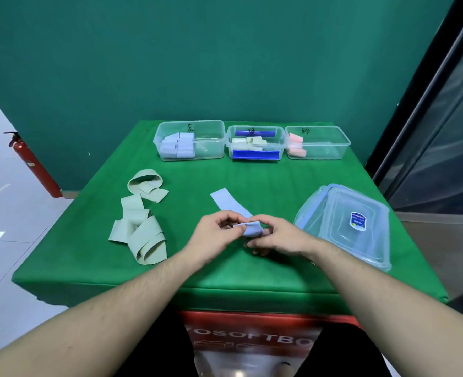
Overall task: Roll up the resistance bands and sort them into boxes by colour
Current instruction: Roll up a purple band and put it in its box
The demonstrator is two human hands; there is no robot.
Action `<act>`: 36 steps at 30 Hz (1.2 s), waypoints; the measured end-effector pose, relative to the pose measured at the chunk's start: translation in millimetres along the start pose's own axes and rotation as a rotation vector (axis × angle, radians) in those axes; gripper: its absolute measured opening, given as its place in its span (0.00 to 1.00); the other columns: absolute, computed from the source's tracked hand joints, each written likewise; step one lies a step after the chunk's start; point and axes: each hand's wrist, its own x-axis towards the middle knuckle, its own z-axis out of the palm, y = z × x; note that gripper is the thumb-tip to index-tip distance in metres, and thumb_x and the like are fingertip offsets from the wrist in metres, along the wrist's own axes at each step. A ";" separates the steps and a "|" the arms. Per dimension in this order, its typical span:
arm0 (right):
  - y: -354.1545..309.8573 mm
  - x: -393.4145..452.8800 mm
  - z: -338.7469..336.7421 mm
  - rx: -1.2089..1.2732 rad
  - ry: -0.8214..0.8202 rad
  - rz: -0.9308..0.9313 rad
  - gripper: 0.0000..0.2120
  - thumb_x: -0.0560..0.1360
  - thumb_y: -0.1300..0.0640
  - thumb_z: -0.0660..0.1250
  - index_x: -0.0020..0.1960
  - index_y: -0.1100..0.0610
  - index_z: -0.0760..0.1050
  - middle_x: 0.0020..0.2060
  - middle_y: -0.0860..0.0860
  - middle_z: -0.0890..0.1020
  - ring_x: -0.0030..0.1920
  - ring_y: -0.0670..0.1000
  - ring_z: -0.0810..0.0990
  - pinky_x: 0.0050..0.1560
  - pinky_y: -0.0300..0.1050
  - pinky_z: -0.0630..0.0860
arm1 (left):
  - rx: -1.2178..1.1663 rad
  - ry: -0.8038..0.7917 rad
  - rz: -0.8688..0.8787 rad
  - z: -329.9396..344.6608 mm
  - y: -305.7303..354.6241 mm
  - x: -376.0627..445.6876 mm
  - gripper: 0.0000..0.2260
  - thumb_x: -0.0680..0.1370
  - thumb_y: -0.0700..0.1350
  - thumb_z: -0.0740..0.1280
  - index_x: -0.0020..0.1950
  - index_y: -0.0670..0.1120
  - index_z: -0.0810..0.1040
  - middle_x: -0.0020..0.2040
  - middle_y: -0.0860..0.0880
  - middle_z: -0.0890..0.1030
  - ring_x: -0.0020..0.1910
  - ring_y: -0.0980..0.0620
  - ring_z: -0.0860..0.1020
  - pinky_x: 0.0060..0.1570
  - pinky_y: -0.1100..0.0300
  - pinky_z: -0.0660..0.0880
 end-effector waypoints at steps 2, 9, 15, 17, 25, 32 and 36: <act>4.5 -3.6 0.1 -0.014 -0.036 0.045 0.16 0.75 0.69 0.70 0.61 0.58 0.75 0.45 0.56 0.84 0.40 0.51 0.81 0.41 0.41 0.78 | -0.079 -0.006 -0.015 4.6 5.7 -1.5 0.09 0.75 0.33 0.70 0.42 0.46 0.81 0.38 0.53 0.82 0.38 0.57 0.76 0.43 0.68 0.72; 2.1 11.9 -6.3 -0.049 0.071 0.006 0.19 0.70 0.70 0.66 0.59 0.58 0.78 0.41 0.54 0.80 0.38 0.50 0.74 0.37 0.42 0.72 | -0.396 -0.151 -0.152 7.7 20.5 5.7 0.04 0.67 0.39 0.67 0.40 0.46 0.78 0.35 0.49 0.79 0.34 0.53 0.76 0.34 0.61 0.76; -5.0 44.5 -9.6 -0.022 0.185 -0.023 0.26 0.73 0.73 0.62 0.66 0.53 0.77 0.62 0.54 0.81 0.60 0.51 0.79 0.67 0.49 0.73 | -0.240 -0.180 -0.100 -7.6 4.3 16.9 0.05 0.68 0.40 0.68 0.43 0.44 0.78 0.36 0.53 0.80 0.35 0.56 0.75 0.40 0.63 0.76; -18.4 55.0 -7.8 -0.056 0.253 -0.071 0.30 0.73 0.77 0.56 0.69 0.56 0.74 0.65 0.54 0.78 0.64 0.51 0.77 0.70 0.48 0.71 | -0.133 -0.184 -0.060 -13.8 0.7 19.8 0.04 0.68 0.41 0.68 0.43 0.45 0.79 0.36 0.55 0.80 0.36 0.58 0.74 0.41 0.69 0.71; -49.5 82.3 4.6 0.000 0.284 -0.230 0.33 0.70 0.79 0.54 0.64 0.52 0.78 0.63 0.50 0.78 0.61 0.47 0.77 0.65 0.42 0.74 | -0.037 -0.086 -0.009 -30.6 -9.1 35.3 0.04 0.68 0.41 0.67 0.41 0.46 0.79 0.39 0.52 0.79 0.42 0.53 0.73 0.43 0.62 0.68; 1.7 64.8 5.0 -0.291 0.191 -0.184 0.22 0.72 0.76 0.62 0.56 0.55 0.81 0.56 0.48 0.80 0.58 0.45 0.77 0.63 0.32 0.69 | 0.095 -0.139 -0.065 -25.1 -35.8 10.2 0.04 0.68 0.42 0.68 0.41 0.49 0.81 0.35 0.50 0.76 0.32 0.54 0.67 0.32 0.65 0.64; 15.6 49.0 -1.5 -0.455 0.257 -0.121 0.22 0.73 0.74 0.59 0.53 0.53 0.83 0.48 0.45 0.76 0.51 0.46 0.76 0.52 0.23 0.66 | 0.131 -0.134 -0.060 -19.1 -43.7 -1.0 0.08 0.75 0.35 0.71 0.41 0.49 0.82 0.33 0.50 0.75 0.30 0.59 0.66 0.32 0.67 0.64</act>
